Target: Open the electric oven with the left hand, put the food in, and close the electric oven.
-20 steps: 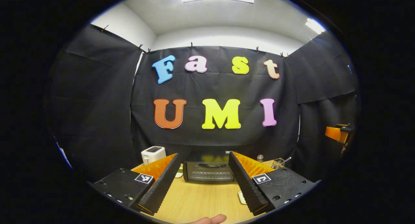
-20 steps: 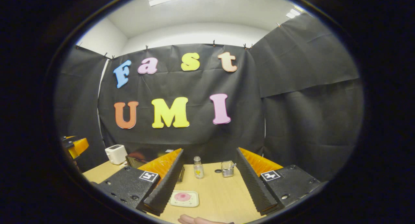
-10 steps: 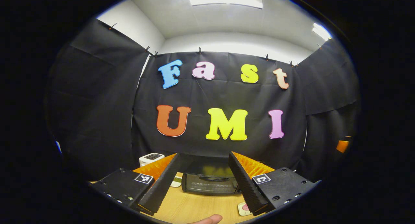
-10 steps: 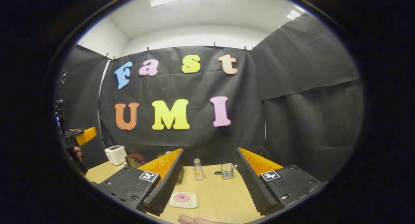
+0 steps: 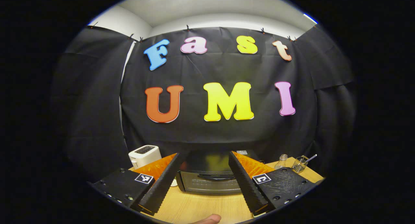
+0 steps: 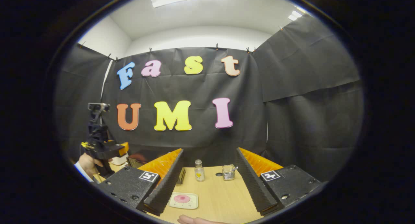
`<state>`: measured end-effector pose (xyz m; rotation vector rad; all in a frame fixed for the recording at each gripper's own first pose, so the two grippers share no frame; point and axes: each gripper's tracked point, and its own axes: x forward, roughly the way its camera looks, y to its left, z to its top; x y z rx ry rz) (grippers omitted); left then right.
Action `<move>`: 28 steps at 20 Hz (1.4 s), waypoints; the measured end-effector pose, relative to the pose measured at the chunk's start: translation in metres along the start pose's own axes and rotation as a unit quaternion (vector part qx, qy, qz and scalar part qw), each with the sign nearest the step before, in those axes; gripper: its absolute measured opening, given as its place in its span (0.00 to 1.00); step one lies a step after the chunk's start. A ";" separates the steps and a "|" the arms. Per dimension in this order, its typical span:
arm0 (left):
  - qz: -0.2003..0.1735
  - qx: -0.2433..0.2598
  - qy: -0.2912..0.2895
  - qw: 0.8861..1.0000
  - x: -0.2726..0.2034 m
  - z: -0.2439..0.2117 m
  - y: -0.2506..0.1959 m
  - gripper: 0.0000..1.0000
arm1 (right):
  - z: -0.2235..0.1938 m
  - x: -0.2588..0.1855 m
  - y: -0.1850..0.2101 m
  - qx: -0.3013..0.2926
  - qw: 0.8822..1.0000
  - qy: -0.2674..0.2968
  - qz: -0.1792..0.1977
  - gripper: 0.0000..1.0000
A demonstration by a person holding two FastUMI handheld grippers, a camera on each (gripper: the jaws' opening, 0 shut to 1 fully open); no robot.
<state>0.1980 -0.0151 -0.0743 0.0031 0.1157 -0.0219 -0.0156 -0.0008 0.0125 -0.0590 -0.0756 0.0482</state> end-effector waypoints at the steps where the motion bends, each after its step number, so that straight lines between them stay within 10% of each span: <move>1: -0.010 0.002 0.014 1.000 0.014 -0.013 -0.007 0.95 | 0.000 0.000 0.001 0.000 1.000 -0.001 0.001 0.96; 15: -0.027 0.016 0.122 0.992 0.111 -0.112 -0.036 0.96 | -0.016 0.010 -0.020 0.003 1.000 0.005 0.009 0.96; 28: -0.048 -0.011 0.135 0.990 0.087 -0.120 -0.033 0.98 | -0.007 -0.010 -0.024 -0.002 1.000 -0.008 0.001 0.96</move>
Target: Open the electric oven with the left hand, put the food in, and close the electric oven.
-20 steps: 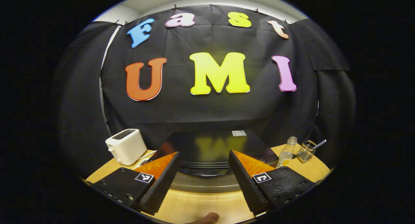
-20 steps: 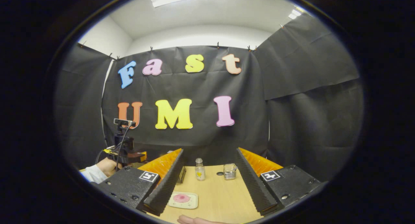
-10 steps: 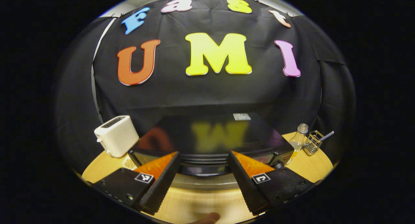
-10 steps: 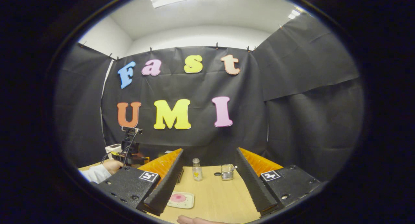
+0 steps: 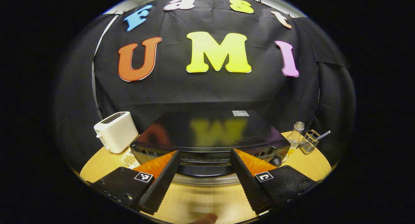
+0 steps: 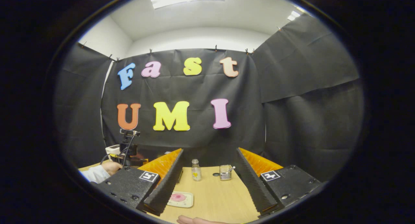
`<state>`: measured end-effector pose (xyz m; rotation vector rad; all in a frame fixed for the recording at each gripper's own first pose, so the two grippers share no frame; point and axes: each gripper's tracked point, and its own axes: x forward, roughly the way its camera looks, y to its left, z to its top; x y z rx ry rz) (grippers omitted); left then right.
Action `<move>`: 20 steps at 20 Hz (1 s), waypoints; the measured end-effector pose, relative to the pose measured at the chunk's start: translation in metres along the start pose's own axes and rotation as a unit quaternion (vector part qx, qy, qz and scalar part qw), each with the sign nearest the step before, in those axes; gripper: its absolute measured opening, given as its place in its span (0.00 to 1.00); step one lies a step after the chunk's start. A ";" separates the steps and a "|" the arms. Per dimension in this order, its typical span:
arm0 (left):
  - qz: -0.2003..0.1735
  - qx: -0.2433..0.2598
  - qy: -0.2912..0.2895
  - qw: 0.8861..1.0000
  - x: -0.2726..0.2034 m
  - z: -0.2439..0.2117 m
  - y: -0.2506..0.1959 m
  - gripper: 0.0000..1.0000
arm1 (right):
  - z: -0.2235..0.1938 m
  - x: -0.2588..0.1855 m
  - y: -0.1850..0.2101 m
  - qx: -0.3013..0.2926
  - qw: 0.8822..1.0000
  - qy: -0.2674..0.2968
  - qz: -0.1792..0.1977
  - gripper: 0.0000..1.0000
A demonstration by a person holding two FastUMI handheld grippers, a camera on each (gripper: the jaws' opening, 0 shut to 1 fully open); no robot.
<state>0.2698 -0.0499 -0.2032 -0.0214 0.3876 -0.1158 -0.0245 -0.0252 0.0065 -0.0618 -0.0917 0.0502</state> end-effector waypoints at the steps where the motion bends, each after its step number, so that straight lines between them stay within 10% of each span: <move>1: 0.001 0.001 -0.002 1.000 -0.004 -0.002 0.000 0.98 | -0.001 -0.001 0.000 0.002 1.000 0.000 -0.001 0.96; 20: -0.028 -0.025 -0.029 0.999 -0.078 -0.091 0.001 0.98 | -0.017 -0.006 0.012 0.008 1.000 0.011 0.006 0.96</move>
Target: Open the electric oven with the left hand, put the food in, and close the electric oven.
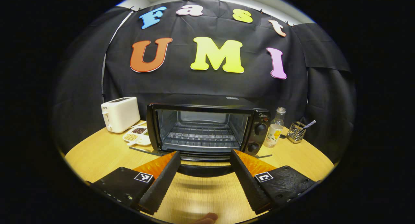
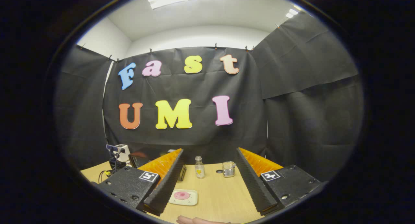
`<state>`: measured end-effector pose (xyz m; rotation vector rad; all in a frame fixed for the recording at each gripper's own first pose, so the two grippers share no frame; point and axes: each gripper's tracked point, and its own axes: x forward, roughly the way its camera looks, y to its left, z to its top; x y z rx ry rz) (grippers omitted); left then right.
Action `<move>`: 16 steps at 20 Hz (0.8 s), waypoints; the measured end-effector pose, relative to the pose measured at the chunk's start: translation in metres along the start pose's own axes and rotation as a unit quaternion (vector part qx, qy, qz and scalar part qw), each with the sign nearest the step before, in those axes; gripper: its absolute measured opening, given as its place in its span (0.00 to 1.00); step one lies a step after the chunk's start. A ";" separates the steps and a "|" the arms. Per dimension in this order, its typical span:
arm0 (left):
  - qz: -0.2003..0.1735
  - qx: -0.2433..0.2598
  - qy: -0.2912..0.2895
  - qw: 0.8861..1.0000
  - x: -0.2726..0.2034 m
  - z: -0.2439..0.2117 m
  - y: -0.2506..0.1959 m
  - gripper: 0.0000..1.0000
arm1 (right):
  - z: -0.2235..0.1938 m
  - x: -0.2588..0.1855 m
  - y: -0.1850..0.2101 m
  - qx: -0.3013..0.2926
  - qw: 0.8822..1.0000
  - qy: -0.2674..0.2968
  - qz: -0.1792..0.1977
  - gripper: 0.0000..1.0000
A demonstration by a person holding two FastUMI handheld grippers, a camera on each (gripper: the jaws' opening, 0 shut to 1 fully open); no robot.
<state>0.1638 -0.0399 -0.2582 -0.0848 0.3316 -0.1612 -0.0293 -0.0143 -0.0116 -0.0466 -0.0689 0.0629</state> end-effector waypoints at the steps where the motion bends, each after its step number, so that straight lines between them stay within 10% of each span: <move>1: 0.000 0.001 0.003 1.000 -0.003 -0.007 0.000 0.98 | -0.002 -0.001 0.001 -0.001 1.000 0.001 0.001 0.96; 16: 0.005 -0.005 0.078 0.997 -0.014 -0.101 0.001 0.95 | -0.037 0.011 0.014 -0.020 0.998 0.056 0.017 0.96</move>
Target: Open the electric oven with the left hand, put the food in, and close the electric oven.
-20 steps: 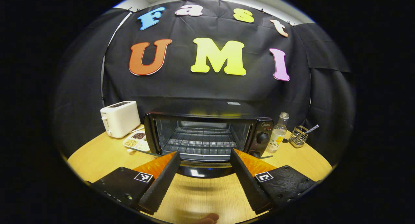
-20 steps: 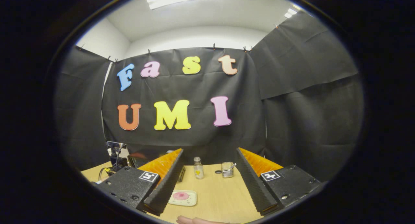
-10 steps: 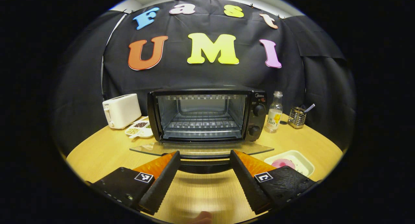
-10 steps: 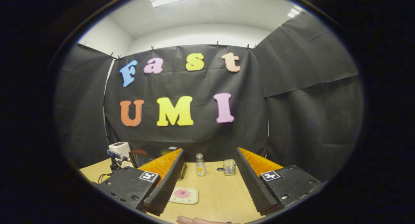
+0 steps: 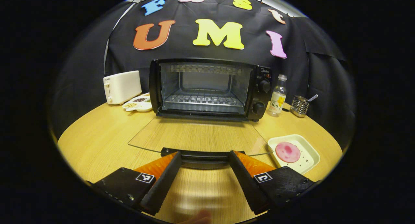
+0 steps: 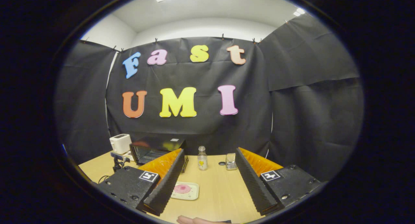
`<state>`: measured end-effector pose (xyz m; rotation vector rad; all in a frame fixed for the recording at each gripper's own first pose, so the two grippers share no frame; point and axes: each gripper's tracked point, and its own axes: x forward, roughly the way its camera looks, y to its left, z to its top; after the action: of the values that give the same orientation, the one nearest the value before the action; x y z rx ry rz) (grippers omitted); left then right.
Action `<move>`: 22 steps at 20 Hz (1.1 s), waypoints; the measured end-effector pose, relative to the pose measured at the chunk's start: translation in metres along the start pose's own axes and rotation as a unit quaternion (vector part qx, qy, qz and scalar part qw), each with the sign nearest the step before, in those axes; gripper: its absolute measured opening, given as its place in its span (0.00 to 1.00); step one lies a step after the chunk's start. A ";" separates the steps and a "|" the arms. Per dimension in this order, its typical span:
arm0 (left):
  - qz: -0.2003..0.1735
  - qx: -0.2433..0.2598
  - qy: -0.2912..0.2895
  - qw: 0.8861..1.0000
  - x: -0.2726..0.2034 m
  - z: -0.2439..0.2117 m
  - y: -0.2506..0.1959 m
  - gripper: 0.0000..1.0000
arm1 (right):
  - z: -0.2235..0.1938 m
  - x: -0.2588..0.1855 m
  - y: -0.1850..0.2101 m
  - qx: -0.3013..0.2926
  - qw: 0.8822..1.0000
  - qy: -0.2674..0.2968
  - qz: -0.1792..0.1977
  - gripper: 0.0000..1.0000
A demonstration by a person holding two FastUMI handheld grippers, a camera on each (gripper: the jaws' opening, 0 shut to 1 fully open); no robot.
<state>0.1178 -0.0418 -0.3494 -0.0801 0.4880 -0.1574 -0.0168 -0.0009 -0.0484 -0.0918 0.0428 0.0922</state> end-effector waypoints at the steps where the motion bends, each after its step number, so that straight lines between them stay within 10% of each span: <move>1: 0.000 0.001 -0.001 1.000 -0.001 0.001 -0.001 0.96 | -0.001 0.002 0.000 -0.002 1.000 0.004 0.001 0.96; 12: 0.009 -0.013 -0.060 0.998 -0.048 0.056 0.002 0.95 | -0.046 0.062 0.000 -0.033 0.995 0.095 0.001 0.96; 22: 0.020 0.033 -0.193 0.980 -0.152 0.172 -0.011 0.95 | -0.152 0.146 0.016 0.012 0.958 0.283 0.036 0.96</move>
<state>0.0645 -0.0204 -0.1269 -0.0337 0.0962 -0.1152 0.1207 0.0141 -0.2078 -0.0903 0.6207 0.1358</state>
